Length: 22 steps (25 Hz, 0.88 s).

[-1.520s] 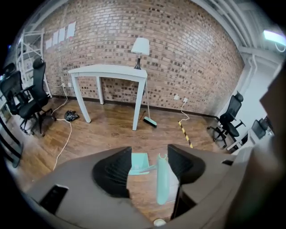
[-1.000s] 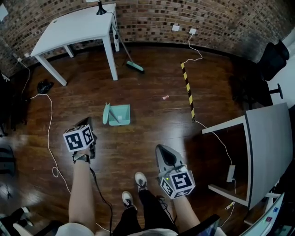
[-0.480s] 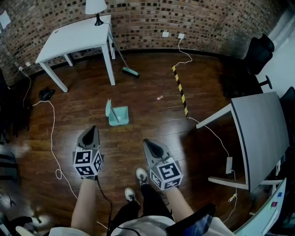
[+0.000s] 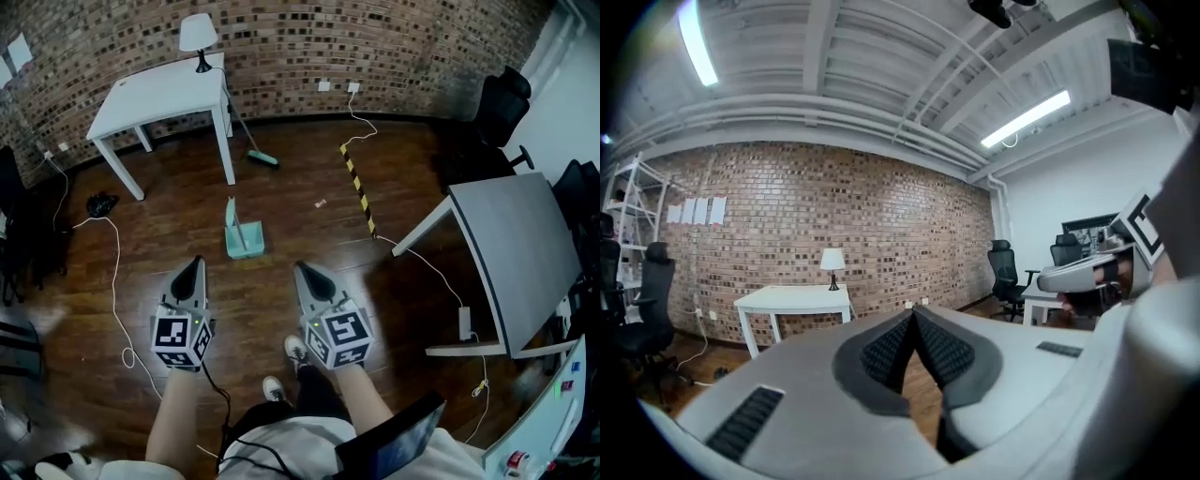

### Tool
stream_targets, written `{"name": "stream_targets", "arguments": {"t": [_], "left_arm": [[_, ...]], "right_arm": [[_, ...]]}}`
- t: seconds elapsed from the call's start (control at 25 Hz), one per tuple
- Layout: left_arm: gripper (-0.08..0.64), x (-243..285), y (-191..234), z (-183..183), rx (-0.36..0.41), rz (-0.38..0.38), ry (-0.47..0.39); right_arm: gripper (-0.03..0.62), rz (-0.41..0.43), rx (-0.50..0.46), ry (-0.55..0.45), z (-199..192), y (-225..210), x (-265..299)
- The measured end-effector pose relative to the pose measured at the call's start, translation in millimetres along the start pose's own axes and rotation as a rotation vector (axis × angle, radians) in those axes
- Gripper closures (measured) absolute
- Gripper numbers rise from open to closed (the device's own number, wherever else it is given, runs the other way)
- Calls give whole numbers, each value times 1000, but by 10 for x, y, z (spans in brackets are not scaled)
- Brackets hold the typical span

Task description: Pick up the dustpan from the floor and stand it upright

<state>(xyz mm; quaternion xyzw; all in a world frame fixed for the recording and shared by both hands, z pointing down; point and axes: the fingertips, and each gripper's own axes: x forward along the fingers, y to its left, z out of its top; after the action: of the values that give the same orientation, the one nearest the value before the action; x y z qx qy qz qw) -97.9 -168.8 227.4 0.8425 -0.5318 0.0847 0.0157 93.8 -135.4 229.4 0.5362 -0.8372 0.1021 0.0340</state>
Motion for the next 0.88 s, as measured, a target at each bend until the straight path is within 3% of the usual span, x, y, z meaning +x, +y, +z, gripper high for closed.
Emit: {"name": "stream_targets", "arguments": {"t": [0.24, 0.36, 0.48, 0.6, 0.72, 0.88], "left_arm": [[566, -430, -294, 119, 62, -104, -78], [566, -577, -360, 186, 70, -108, -90], [565, -704, -550, 410, 76, -127, -141], [565, -835, -833, 674, 136, -156, -194], [563, -959, -969, 869, 178, -114, -221], [561, -979, -1040, 1108, 179, -17, -254]], "right_arm": [[604, -17, -42, -41, 222, 183, -454], [604, -28, -42, -74, 343, 224, -583], [604, -13, -39, -97, 498, 172, -719], [604, 3, -30, -136, 664, 92, -927], [604, 41, -42, -191, 883, 100, -1123], [604, 79, -73, -282, 1229, 15, -1266]]}}
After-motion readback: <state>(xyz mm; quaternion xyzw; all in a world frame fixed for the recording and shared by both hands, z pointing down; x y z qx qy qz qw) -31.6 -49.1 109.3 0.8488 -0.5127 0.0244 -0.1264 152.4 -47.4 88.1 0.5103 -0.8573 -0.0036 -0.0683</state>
